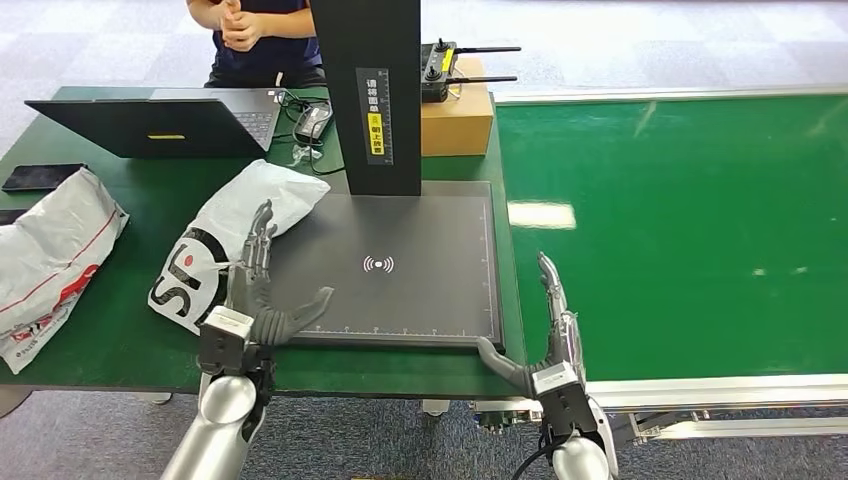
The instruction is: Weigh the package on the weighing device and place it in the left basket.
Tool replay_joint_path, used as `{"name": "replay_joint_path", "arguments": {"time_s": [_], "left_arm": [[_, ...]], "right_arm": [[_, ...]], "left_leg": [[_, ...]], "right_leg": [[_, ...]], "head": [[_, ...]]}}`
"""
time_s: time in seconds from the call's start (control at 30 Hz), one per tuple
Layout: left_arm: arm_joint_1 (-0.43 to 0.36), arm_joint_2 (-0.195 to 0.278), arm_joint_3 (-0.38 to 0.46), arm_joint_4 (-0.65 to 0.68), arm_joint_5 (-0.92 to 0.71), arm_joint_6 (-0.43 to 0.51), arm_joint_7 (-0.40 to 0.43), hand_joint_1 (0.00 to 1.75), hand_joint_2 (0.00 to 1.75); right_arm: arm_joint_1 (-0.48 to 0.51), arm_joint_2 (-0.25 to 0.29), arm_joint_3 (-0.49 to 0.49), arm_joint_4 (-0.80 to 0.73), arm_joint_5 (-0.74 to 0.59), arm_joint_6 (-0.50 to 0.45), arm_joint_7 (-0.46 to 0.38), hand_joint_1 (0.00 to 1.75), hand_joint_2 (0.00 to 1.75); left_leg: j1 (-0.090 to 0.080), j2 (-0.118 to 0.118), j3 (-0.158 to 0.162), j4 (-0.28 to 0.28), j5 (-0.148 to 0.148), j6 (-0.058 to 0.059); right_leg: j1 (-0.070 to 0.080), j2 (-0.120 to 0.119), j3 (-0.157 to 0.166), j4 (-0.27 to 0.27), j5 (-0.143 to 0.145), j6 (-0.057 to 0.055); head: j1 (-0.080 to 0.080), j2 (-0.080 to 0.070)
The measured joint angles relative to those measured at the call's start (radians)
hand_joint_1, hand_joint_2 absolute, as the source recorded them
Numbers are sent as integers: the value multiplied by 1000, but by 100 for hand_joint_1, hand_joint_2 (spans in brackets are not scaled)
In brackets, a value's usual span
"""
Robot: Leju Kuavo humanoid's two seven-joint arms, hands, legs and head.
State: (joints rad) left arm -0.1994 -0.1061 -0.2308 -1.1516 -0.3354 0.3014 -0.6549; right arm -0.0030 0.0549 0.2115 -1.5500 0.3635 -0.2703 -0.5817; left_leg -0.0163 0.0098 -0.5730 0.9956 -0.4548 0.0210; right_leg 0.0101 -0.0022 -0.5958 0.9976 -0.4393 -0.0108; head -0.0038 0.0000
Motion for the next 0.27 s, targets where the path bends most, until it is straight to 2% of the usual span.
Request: {"name": "replay_joint_path", "arguments": {"time_s": [0.27], "left_arm": [[5, -20, -45, 15, -47, -2, 33, 0, 175]], "right_arm": [[-53, 0, -12, 28, 1, 28, 21, 0, 175]], "left_leg": [[0, 0, 0, 0, 0, 0]], "right_leg": [[0, 0, 0, 0, 0, 0]], "head": [[0, 0]]}}
